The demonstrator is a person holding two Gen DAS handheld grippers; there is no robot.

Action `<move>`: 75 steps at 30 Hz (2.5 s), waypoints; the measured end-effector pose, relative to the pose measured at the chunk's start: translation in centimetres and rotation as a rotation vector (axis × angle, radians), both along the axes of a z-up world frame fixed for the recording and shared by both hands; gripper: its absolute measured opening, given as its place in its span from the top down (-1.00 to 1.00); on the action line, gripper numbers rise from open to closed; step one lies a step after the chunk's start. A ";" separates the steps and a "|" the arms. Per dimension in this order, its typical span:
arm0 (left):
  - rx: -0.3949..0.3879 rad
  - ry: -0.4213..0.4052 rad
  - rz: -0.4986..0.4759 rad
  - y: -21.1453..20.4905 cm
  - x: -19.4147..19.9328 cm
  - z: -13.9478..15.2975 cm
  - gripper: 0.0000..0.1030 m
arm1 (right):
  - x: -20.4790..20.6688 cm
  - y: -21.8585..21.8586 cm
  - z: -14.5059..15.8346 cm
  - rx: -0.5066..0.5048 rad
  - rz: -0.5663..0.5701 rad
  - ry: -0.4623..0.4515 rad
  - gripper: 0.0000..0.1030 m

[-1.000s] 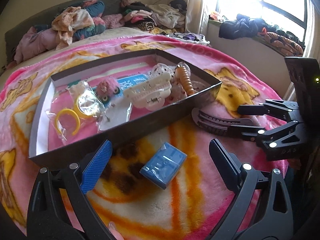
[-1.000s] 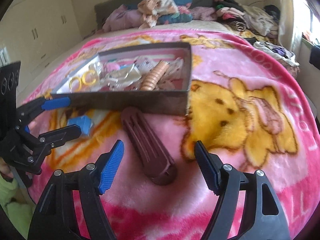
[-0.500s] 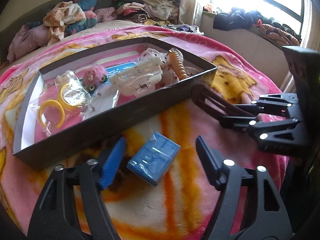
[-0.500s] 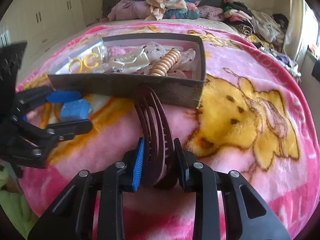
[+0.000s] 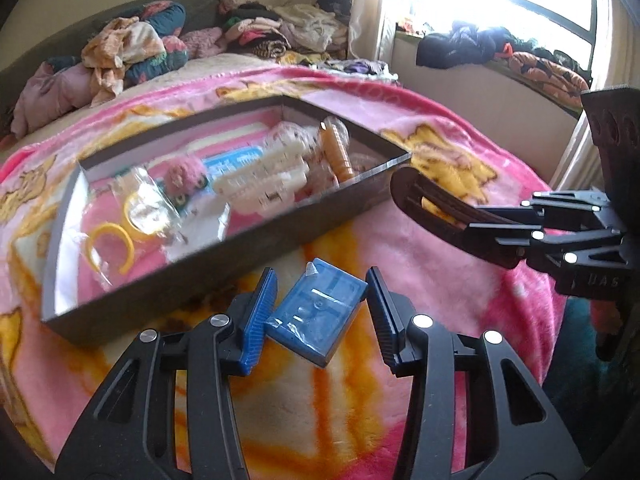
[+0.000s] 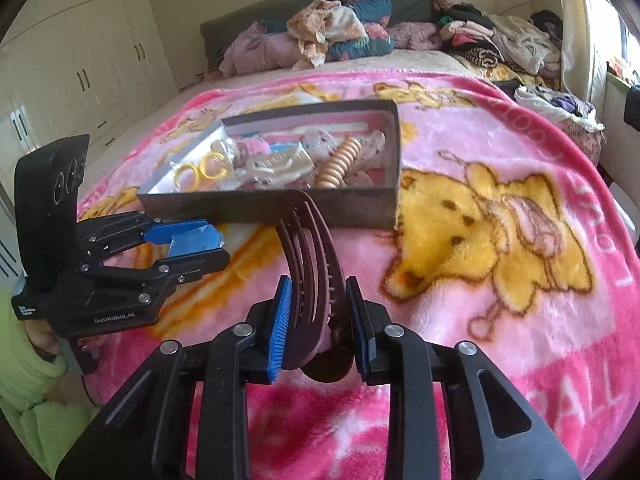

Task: Organize jewelry
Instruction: 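Grasp the blue packet with the left tool while the right tool grasps the maroon hair clip, then carry the blue packet and maroon clip with both tools over the box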

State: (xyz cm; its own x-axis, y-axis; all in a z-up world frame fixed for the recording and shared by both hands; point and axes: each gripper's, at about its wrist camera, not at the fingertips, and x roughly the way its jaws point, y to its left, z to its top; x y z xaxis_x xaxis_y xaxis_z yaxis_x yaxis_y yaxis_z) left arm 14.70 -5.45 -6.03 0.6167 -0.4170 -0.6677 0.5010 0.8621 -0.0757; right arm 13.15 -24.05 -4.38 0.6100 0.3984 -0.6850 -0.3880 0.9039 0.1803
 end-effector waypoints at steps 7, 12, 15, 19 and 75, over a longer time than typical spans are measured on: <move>-0.025 -0.049 0.071 2.0 0.6 2.2 0.28 | 0.6 0.7 2.0 0.023 0.000 -0.035 0.50; -0.042 -0.068 0.126 3.8 1.3 3.2 0.28 | 1.5 1.9 3.6 0.027 0.014 -0.066 0.50; -0.050 -0.078 0.148 4.6 1.6 3.7 0.28 | 2.1 2.6 4.2 0.029 0.022 -0.078 0.50; -0.064 -0.085 0.173 5.4 2.1 4.1 0.28 | 3.1 3.5 4.7 0.021 0.027 -0.092 0.50; -0.071 0.028 0.208 3.9 9.4 0.2 0.27 | 13.2 3.2 -0.5 0.015 -0.046 0.058 0.38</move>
State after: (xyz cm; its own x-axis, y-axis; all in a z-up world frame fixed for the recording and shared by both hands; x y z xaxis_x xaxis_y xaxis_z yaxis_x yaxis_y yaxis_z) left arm 24.08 -1.54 -5.79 0.6757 -0.3292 -0.6596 0.3095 0.9388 -0.1515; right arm 26.33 -20.86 -4.85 0.5873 0.3818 -0.7137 -0.3349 0.9174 0.2152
